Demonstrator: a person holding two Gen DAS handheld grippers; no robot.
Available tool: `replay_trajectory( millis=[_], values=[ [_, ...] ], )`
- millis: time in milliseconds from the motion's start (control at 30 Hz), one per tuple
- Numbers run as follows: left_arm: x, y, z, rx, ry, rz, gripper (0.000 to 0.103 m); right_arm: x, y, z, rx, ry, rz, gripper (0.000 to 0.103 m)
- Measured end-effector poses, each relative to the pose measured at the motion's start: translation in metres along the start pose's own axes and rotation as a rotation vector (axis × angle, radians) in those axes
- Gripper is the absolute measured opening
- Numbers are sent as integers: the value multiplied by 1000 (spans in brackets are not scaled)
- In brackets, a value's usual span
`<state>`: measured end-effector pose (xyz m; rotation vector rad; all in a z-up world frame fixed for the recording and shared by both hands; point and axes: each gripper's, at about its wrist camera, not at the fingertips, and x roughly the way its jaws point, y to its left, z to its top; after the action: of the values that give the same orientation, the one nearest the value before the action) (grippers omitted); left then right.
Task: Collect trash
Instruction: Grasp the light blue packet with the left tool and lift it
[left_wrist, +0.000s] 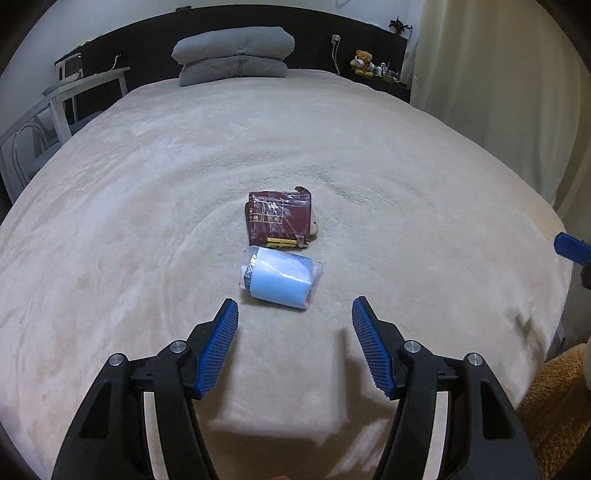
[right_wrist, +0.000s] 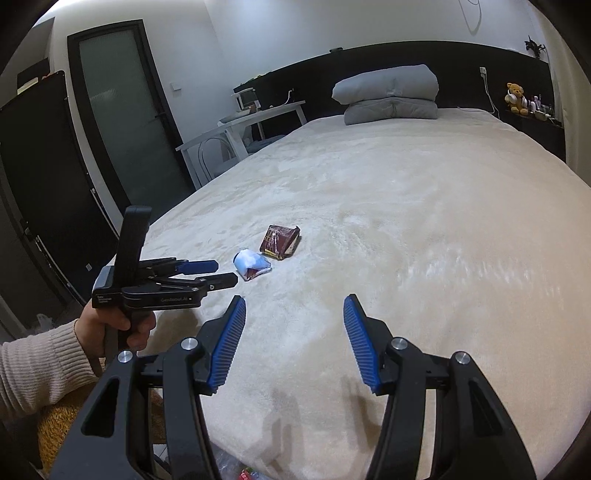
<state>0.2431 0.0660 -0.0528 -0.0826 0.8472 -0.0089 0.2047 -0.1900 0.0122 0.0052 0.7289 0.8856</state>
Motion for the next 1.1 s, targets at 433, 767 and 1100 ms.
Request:
replay_trajectory(
  millis=[433,767,1100],
  values=[
    [33,9,16,32,23,7,50,27,-11,10,2,36,-7,56],
    [11,20,13,32,-30,11,47,62,-7,22,23,63,-28,58],
    [-29,56,5,-56,-115,25,47,126,12,39,154,96,-99,76]
  ],
)
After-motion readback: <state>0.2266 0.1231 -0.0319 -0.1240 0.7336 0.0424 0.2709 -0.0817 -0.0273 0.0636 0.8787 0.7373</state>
